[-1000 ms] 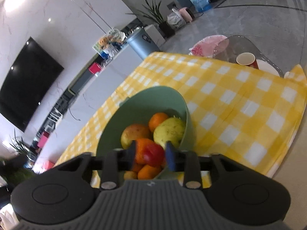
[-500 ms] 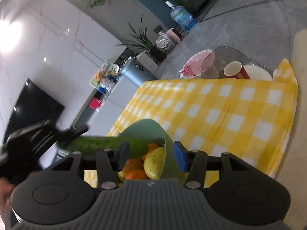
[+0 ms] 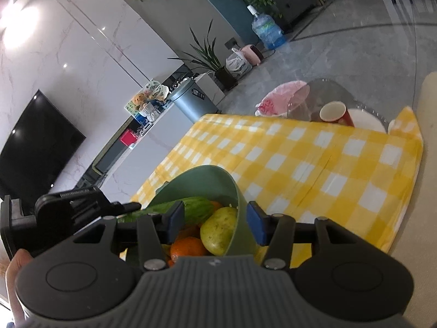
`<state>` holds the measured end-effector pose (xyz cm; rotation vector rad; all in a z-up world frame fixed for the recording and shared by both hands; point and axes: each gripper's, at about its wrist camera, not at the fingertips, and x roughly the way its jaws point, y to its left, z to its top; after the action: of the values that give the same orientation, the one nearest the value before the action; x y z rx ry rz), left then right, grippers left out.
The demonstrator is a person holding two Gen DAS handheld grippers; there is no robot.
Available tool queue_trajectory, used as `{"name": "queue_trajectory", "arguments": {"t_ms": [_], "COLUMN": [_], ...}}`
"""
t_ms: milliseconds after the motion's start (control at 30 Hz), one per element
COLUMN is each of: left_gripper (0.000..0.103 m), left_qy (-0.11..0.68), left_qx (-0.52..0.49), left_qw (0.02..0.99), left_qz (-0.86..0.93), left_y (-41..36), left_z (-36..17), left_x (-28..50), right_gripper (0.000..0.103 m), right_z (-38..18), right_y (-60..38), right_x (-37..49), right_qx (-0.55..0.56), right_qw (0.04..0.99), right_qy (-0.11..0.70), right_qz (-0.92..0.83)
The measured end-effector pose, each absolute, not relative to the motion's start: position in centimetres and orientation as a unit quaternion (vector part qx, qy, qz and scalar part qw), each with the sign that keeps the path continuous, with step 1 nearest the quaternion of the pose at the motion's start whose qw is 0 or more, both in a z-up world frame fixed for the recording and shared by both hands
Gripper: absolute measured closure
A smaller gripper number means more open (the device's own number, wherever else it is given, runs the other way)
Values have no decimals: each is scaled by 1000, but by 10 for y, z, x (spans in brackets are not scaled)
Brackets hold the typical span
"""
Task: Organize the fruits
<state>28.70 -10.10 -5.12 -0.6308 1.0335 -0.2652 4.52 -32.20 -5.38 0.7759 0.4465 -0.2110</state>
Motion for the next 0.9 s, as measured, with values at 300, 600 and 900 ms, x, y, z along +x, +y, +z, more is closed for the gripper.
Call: {"name": "queue_trajectory", "arguments": {"t_ms": [300, 600, 900], "left_gripper": [27, 24, 19], "left_qy": [449, 373, 387], "left_qx": [-87, 35, 19], "left_qw": [877, 921, 915], "left_qz": [-149, -106, -114], "left_y": [-133, -138, -124], "left_z": [-17, -1, 10], "left_x": [281, 250, 201], "right_gripper": [54, 54, 50], "right_z": [-52, -52, -35], "right_y": [-319, -320, -302], "right_x": [46, 48, 57], "right_qx": [370, 372, 273], "right_qw": [898, 897, 908], "right_qy": [217, 221, 307], "right_qz": [-99, -91, -73]}}
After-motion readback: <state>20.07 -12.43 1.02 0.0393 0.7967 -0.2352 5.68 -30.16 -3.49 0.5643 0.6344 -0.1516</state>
